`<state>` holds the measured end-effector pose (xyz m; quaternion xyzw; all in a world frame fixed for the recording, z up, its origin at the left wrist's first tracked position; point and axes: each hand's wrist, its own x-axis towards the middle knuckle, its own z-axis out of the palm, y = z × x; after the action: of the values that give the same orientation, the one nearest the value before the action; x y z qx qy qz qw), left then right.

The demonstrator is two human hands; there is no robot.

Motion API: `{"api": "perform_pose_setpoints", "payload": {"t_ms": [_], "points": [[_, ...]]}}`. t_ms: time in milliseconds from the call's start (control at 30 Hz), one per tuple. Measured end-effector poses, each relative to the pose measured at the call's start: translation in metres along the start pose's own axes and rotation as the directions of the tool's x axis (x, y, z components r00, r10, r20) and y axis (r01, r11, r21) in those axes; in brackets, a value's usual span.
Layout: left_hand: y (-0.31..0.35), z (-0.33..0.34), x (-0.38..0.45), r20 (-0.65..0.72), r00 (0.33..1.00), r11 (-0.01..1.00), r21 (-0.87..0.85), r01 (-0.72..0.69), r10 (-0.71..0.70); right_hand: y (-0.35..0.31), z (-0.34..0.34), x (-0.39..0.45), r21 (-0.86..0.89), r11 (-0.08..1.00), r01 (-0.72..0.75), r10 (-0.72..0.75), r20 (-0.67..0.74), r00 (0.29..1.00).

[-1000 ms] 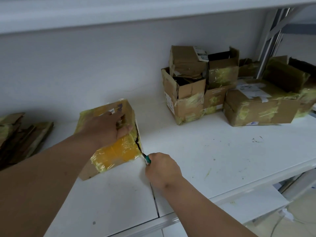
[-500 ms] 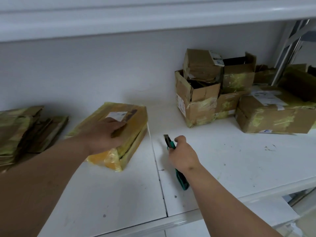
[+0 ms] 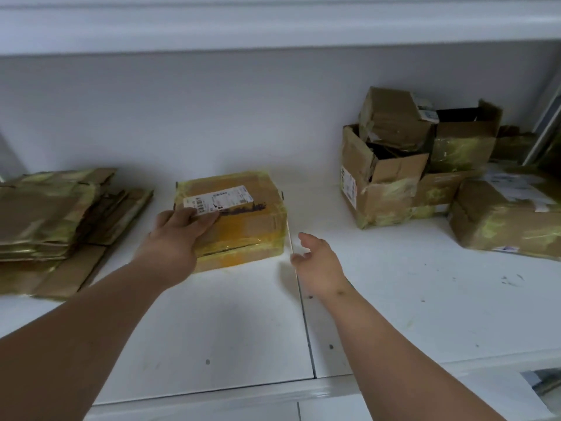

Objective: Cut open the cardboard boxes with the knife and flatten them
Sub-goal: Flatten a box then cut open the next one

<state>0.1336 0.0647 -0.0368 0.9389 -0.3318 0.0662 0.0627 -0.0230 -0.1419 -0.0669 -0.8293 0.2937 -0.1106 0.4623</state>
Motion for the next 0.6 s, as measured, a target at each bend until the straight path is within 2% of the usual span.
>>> {"api": "perform_pose_setpoints", "payload": {"t_ms": [133,233,300,400,600], "points": [[0.001,-0.002,0.000,-0.004,0.999,0.996,0.089,-0.033,0.033,-0.017,0.016,0.003,0.311,0.949,-0.060,0.042,0.065,0.997],[0.004,-0.005,-0.001,-0.003,0.999,0.988,0.151,-0.046,0.047,-0.024,0.027,0.011,0.439,0.891,-0.112,0.123,0.004,0.992],[0.007,-0.005,-0.003,-0.020,0.998,0.978,0.201,-0.052,0.058,-0.028,0.028,0.015,0.457,0.876,-0.157,0.185,-0.016,0.983],[0.014,-0.008,-0.002,-0.032,0.999,0.977,0.210,-0.027,0.035,-0.034,0.024,0.020,0.373,0.912,-0.169,0.197,-0.037,0.980],[0.012,-0.009,0.001,-0.019,0.998,0.969,0.240,-0.050,0.056,-0.033,0.021,0.018,0.388,0.891,-0.236,0.243,0.033,0.970]]}}
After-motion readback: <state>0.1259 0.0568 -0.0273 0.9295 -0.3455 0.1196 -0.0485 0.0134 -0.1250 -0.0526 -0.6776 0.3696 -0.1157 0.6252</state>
